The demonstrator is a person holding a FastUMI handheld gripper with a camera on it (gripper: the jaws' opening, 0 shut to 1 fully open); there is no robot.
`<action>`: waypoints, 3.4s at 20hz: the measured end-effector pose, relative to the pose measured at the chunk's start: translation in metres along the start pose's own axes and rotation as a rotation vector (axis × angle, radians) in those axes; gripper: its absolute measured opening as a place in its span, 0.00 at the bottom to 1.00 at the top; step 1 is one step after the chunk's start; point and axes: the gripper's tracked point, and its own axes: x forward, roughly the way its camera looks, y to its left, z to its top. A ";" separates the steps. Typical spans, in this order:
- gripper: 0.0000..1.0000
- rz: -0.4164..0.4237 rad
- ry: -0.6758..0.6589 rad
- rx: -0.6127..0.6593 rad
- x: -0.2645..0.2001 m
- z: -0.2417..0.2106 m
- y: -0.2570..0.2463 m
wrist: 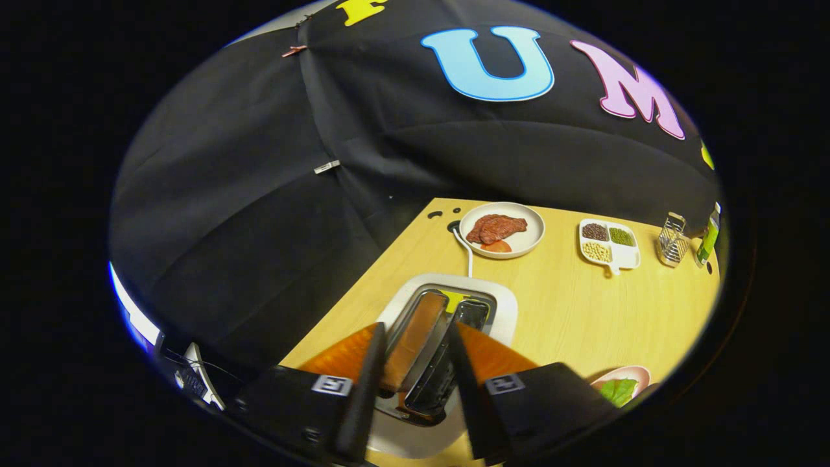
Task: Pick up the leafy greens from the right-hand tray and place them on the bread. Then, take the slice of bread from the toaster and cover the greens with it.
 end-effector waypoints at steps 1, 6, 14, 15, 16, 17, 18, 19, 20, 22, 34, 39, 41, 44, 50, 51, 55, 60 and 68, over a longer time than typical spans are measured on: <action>0.48 0.019 0.014 0.021 0.001 -0.002 0.005; 0.12 0.049 -0.049 0.018 -0.013 0.012 0.020; 0.12 0.099 -0.152 0.053 -0.065 0.055 0.024; 0.12 0.112 -0.163 0.059 -0.074 0.061 0.024; 0.12 0.115 -0.175 0.058 -0.083 0.066 0.021; 0.12 0.115 -0.188 0.052 -0.092 0.071 0.017; 0.12 0.118 -0.202 0.050 -0.102 0.076 0.013; 0.12 0.123 -0.211 0.051 -0.113 0.080 0.009; 0.12 0.125 -0.221 0.056 -0.125 0.082 0.003; 0.12 0.112 -0.245 0.054 -0.146 0.087 -0.015; 0.12 -0.055 -0.267 0.074 -0.232 0.052 -0.150; 0.11 -0.130 -0.240 0.103 -0.242 0.020 -0.192; 0.11 -0.153 -0.224 0.121 -0.242 0.006 -0.203; 0.11 -0.188 -0.202 0.141 -0.238 -0.015 -0.219; 0.12 -0.172 -0.149 0.245 -0.208 -0.065 -0.209; 0.12 -0.161 -0.153 0.262 -0.201 -0.069 -0.205; 0.12 -0.153 -0.126 0.291 -0.170 -0.093 -0.208; 0.12 -0.300 -0.075 0.241 -0.159 -0.128 -0.267; 0.48 -0.464 0.063 -0.004 -0.152 -0.169 -0.325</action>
